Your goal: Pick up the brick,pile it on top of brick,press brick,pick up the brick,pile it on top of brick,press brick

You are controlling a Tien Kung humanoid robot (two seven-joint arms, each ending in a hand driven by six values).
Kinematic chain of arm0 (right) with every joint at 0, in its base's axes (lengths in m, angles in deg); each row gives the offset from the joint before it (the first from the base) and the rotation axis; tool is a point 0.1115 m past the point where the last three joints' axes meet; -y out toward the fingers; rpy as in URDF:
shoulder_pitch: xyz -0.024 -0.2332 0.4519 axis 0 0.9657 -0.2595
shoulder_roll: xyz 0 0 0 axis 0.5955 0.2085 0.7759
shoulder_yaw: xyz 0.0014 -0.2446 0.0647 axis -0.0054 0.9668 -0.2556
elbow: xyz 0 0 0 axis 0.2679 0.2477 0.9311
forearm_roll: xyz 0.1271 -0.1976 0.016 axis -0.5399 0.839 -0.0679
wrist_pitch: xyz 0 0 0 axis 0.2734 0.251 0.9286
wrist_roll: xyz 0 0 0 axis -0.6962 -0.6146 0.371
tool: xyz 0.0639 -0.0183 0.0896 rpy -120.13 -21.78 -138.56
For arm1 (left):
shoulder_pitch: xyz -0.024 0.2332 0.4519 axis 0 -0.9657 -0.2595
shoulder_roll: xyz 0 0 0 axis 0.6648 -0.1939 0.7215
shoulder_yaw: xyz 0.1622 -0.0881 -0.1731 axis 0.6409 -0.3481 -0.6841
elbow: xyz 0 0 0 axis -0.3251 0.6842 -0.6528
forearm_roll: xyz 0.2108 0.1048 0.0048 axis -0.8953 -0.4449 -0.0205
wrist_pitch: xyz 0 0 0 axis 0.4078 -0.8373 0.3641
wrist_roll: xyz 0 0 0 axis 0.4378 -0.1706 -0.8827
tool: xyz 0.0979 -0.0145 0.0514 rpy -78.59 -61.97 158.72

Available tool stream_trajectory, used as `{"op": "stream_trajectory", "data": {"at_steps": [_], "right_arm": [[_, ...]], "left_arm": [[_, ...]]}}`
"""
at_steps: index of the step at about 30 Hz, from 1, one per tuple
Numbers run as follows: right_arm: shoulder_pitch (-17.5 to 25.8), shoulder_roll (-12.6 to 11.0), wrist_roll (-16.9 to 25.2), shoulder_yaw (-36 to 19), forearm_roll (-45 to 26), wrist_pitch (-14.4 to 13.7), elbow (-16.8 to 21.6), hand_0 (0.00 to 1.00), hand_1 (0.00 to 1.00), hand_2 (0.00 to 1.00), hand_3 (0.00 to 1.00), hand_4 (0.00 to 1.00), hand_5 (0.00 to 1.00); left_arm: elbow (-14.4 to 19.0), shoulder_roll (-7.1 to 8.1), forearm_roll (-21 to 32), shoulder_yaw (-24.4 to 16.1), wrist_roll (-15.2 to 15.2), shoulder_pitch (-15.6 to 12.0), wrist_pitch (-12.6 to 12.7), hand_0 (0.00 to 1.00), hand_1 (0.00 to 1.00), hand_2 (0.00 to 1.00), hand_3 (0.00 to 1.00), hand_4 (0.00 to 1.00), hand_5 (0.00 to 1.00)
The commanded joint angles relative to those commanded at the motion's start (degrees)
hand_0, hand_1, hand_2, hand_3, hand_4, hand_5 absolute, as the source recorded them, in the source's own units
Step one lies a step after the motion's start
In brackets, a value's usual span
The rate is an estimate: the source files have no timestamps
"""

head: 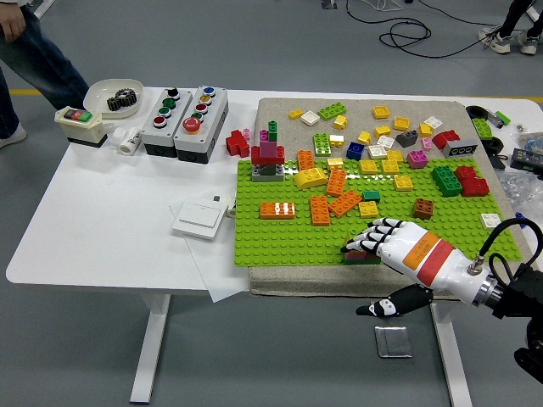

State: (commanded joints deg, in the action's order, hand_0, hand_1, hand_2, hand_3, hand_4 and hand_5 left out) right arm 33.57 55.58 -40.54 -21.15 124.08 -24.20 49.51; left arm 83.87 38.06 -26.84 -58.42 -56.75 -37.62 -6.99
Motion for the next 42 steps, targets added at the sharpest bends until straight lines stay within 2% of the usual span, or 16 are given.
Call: {"op": "stream_trajectory", "data": {"at_steps": [25,41,42], "right_arm": [[0.1,0.0,0.1,-0.1,0.0,-0.1,-0.2,0.828,0.743,0.785,0.811,0.998,0.756],[1.7,-0.4,0.7,-6.0,-1.3,-1.4,1.5,0.832,0.747,0.785,0.81,0.998,0.756],[1.9,-0.4,0.7,-6.4,-1.2,-1.6,1.2,0.8,0.709,0.761,0.782,0.998,0.755]], "left_arm": [[0.1,-0.02,0.2,0.1,0.0,0.0,0.0,0.681,0.723,0.736,0.596,0.688,0.663],[0.0,0.03,-1.0,-0.5,-0.3,-0.4,-0.2,0.681,0.723,0.736,0.595,0.688,0.661],[0.0,0.06,-1.0,-0.5,-0.3,-0.4,-0.2,0.682,0.724,0.736,0.596,0.688,0.661]]}}
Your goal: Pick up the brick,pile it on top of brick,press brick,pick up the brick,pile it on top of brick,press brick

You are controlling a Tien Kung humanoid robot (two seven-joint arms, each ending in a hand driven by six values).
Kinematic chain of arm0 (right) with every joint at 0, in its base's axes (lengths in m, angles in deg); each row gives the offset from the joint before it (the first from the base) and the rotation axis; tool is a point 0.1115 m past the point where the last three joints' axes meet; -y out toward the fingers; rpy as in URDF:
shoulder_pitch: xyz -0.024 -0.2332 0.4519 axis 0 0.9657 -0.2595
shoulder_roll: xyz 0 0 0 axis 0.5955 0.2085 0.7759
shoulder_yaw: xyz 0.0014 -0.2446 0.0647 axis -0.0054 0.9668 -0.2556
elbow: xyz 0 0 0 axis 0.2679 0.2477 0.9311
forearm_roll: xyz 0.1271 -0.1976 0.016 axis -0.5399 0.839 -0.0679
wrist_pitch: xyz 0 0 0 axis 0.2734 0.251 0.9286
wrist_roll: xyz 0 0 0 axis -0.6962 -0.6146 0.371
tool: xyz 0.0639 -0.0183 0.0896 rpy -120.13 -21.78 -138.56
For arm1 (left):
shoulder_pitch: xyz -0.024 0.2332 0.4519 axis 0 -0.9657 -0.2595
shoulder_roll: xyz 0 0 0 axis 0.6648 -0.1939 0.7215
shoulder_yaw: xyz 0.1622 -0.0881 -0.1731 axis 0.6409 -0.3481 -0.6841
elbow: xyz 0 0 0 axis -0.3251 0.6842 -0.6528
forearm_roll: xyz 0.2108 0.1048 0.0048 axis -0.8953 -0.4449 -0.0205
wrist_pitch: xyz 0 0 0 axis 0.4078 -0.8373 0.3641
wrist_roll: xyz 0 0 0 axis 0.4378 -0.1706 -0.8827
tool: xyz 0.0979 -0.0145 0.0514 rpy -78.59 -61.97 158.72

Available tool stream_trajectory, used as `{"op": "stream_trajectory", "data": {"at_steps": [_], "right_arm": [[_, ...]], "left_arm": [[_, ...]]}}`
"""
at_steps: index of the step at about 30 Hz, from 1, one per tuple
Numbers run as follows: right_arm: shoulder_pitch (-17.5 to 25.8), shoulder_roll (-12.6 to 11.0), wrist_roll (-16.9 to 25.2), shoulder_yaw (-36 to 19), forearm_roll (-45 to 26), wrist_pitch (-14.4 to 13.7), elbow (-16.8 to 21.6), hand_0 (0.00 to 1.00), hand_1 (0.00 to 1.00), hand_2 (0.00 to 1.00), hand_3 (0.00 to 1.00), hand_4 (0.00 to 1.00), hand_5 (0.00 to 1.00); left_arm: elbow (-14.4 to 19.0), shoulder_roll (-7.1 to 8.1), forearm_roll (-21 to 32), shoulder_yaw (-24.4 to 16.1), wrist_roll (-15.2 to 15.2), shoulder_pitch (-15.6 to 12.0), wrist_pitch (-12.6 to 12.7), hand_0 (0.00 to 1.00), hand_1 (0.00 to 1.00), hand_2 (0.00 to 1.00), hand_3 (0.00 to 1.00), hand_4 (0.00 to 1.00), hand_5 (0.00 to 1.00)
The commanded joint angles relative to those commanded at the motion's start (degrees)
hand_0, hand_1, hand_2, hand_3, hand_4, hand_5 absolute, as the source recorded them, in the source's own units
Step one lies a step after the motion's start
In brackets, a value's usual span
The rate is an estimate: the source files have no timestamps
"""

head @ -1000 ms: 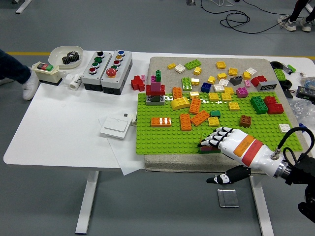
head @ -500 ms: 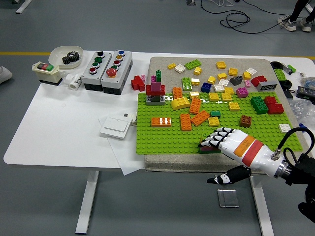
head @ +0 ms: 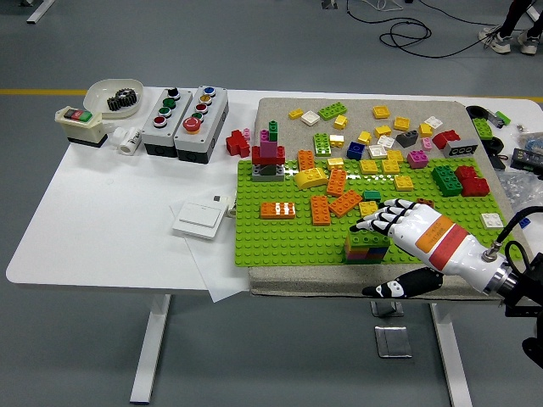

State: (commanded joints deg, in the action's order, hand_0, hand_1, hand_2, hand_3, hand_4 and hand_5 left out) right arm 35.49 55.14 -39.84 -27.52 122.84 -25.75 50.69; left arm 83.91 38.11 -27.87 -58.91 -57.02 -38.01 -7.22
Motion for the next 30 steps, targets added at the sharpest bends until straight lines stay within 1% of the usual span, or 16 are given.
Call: {"op": "stream_trajectory", "data": {"at_steps": [5,6,18,30], "right_arm": [[1.0,-0.3,0.0,-1.0,0.5,-0.2,-0.9,0.8,0.709,0.761,0.782,0.998,0.755],[1.1,-0.4,0.0,-1.0,0.6,-0.2,-0.9,0.78,0.675,0.746,0.756,0.998,0.755],[2.2,-0.4,0.2,0.0,0.8,-0.4,0.8,0.779,0.673,0.744,0.765,0.998,0.754],[2.8,-0.5,0.2,-0.7,1.6,-0.7,0.0,0.779,0.661,0.739,0.764,0.998,0.752]], "left_arm": [[0.0,0.0,-0.2,-0.1,0.0,0.0,0.0,0.682,0.724,0.736,0.596,0.688,0.661],[0.0,-0.01,-0.3,-0.1,0.0,0.0,0.0,0.682,0.725,0.736,0.596,0.689,0.662],[0.0,-0.13,0.3,0.2,0.1,0.0,0.1,0.679,0.727,0.737,0.595,0.687,0.662],[0.0,-0.17,0.9,0.5,0.3,0.2,0.2,0.68,0.729,0.737,0.594,0.686,0.663]]}}
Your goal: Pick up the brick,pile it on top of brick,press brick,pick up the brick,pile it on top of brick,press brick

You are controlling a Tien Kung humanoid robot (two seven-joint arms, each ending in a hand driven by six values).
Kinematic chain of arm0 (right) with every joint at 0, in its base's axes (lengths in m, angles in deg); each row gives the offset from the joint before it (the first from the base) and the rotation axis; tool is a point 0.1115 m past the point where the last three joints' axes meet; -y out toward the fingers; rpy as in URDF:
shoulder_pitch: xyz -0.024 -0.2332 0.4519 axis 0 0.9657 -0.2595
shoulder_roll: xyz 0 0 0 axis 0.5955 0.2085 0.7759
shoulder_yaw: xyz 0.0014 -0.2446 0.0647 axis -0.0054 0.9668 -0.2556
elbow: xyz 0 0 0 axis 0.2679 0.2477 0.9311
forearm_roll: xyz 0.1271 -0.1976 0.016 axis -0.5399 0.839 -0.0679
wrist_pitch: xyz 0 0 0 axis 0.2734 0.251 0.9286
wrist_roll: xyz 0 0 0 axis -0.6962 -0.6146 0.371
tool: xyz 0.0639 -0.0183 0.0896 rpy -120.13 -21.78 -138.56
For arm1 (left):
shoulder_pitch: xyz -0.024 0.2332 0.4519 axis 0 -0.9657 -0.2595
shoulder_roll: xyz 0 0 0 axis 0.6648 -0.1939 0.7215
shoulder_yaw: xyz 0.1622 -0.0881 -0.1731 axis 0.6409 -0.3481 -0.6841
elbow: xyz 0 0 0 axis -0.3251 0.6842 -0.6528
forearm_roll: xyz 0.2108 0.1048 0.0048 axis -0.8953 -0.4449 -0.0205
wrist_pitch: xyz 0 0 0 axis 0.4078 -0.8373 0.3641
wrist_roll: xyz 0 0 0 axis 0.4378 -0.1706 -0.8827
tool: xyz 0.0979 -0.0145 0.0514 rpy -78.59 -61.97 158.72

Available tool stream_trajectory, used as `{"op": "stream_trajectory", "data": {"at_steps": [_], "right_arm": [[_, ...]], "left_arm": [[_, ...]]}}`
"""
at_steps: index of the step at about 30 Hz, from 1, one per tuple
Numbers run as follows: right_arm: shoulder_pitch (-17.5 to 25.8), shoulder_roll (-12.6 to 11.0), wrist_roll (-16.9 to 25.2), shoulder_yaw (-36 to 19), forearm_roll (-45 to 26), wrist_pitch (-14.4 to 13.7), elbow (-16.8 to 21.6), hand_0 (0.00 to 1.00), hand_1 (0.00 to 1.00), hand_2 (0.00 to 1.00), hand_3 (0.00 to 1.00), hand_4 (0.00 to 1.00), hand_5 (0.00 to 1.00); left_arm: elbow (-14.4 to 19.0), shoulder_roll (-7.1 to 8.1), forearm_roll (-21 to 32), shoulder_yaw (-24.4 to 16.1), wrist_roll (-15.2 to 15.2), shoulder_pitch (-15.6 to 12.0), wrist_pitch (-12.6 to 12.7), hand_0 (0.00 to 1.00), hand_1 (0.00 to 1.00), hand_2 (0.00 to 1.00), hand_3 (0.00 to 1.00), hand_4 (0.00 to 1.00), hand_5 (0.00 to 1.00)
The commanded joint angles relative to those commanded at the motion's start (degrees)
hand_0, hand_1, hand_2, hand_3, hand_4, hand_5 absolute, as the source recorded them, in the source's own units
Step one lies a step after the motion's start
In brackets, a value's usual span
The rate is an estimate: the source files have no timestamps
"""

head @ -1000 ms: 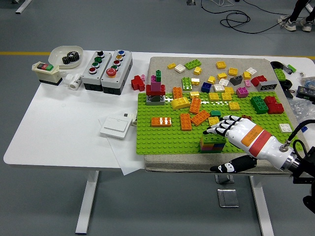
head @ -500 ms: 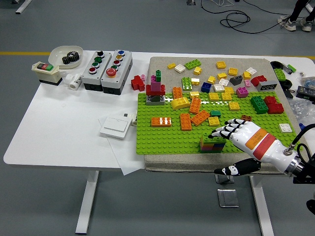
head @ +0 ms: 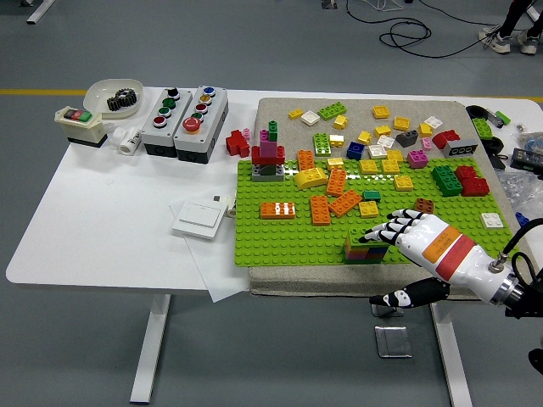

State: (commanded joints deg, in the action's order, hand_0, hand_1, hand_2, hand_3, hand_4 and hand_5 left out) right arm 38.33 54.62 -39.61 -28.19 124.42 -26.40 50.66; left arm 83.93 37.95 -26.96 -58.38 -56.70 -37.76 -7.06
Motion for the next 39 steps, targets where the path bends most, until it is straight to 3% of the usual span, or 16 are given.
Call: {"op": "stream_trajectory", "data": {"at_steps": [39], "right_arm": [[-0.5,0.1,-0.2,1.6,0.6,0.4,-1.0,0.767,0.643,0.73,0.762,0.998,0.745]], "left_arm": [[0.0,0.06,0.5,0.3,0.1,0.2,0.1,0.677,0.73,0.735,0.593,0.684,0.663]]}}
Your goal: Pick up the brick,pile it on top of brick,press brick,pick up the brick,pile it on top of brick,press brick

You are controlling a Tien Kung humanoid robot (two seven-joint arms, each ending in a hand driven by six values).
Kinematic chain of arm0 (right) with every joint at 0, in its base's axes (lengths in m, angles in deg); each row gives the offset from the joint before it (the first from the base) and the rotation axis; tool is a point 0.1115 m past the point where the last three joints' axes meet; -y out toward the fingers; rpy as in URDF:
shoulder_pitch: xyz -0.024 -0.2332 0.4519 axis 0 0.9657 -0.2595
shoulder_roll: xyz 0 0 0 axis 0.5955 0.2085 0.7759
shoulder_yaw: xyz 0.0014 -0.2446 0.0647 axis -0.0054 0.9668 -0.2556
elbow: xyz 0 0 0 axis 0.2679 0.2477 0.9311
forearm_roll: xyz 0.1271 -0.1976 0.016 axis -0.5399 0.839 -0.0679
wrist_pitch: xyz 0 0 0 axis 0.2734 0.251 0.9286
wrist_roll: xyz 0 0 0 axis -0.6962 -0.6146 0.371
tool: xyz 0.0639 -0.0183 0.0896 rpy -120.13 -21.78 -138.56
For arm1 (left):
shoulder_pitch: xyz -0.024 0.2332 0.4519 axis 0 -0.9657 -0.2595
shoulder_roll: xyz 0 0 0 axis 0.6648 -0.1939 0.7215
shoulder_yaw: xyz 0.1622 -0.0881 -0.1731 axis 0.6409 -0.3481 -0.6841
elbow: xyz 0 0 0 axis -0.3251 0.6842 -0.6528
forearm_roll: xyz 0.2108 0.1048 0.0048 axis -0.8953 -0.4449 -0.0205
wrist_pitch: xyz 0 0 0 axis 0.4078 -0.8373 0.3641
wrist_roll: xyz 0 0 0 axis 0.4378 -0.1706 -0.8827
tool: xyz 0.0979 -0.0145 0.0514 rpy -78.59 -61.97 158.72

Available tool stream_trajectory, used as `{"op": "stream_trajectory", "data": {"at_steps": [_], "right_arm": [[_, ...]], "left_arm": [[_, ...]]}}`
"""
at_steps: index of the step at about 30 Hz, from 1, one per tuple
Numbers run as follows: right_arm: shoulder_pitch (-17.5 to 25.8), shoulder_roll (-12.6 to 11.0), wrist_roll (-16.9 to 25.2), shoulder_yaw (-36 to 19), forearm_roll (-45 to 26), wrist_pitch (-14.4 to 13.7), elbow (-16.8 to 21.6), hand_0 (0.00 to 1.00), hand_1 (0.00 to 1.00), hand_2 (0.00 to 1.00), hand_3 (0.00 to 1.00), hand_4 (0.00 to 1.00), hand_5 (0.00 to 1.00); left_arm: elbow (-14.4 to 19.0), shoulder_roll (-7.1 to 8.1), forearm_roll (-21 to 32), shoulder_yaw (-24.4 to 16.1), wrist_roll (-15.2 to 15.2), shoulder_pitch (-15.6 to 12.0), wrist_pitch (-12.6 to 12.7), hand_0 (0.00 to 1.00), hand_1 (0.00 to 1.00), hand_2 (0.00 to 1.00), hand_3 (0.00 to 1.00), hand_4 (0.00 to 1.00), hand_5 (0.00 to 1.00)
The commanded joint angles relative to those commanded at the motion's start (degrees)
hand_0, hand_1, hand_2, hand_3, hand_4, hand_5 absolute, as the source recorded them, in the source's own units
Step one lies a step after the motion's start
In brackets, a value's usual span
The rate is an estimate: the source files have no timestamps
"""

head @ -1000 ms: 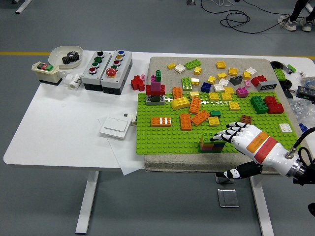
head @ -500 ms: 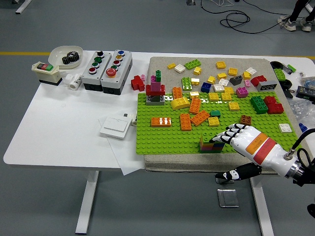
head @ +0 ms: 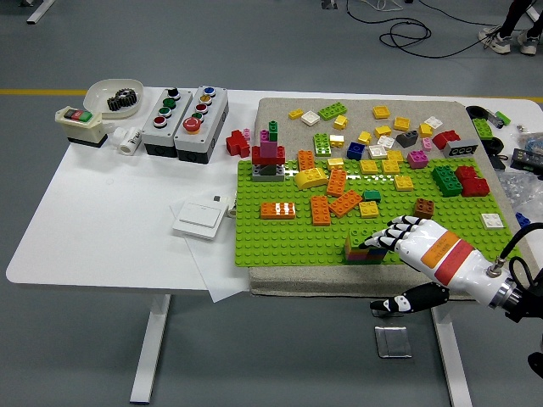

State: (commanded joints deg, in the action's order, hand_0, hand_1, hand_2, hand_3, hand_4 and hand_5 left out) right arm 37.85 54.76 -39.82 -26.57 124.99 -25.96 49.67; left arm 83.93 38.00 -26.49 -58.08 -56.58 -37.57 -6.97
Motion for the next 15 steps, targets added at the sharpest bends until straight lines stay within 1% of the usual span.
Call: {"op": "stream_trajectory", "data": {"at_steps": [15], "right_arm": [[-0.3,0.3,-0.2,0.6,0.1,0.2,-1.0,0.765,0.641,0.73,0.765,0.998,0.745]], "left_arm": [[0.0,-0.01,0.3,0.1,0.0,0.0,0.1,0.676,0.729,0.735,0.594,0.683,0.663]]}}
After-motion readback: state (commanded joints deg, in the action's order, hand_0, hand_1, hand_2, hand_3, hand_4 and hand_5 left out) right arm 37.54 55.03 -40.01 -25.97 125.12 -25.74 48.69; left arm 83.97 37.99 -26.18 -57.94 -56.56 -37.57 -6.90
